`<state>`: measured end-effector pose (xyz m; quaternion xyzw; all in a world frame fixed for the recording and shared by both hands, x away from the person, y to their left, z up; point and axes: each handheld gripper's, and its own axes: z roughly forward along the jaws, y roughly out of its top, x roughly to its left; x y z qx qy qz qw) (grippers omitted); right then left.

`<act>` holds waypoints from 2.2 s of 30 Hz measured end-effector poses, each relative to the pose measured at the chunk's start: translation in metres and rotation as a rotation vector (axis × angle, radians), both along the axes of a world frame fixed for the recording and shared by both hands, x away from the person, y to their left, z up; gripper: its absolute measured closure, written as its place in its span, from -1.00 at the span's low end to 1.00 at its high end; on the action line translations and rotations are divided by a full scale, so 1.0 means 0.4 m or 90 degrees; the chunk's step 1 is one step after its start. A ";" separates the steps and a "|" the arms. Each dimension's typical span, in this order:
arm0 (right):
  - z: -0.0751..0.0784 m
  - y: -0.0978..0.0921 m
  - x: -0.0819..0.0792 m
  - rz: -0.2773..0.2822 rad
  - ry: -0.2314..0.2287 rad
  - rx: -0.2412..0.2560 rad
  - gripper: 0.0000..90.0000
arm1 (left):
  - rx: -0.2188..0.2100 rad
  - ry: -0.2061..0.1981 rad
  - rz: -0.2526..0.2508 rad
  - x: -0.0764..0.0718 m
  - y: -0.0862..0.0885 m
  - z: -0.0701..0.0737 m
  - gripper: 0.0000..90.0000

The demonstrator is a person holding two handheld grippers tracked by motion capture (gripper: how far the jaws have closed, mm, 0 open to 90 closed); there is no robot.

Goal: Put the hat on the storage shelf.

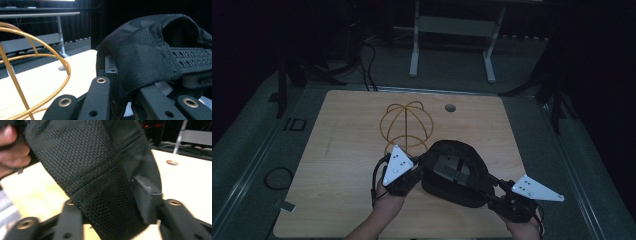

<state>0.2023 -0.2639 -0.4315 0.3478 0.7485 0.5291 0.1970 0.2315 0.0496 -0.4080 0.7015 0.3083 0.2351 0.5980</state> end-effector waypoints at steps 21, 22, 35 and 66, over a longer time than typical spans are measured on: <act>-0.028 -0.069 -0.067 0.185 0.038 -0.045 -0.16 | -0.023 -0.025 -0.046 -0.023 0.016 0.032 0.96; -0.028 -0.069 -0.067 0.185 0.038 -0.045 -0.16 | -0.025 -0.029 -0.049 -0.025 0.019 0.033 0.96; 0.069 -0.126 -0.055 0.164 -0.068 -0.060 -0.05 | -0.021 -0.068 -0.150 -0.034 0.051 0.046 0.96; 0.124 -0.007 -0.016 0.301 -0.135 -0.072 0.97 | -0.025 -0.054 -0.277 -0.012 0.036 0.036 0.95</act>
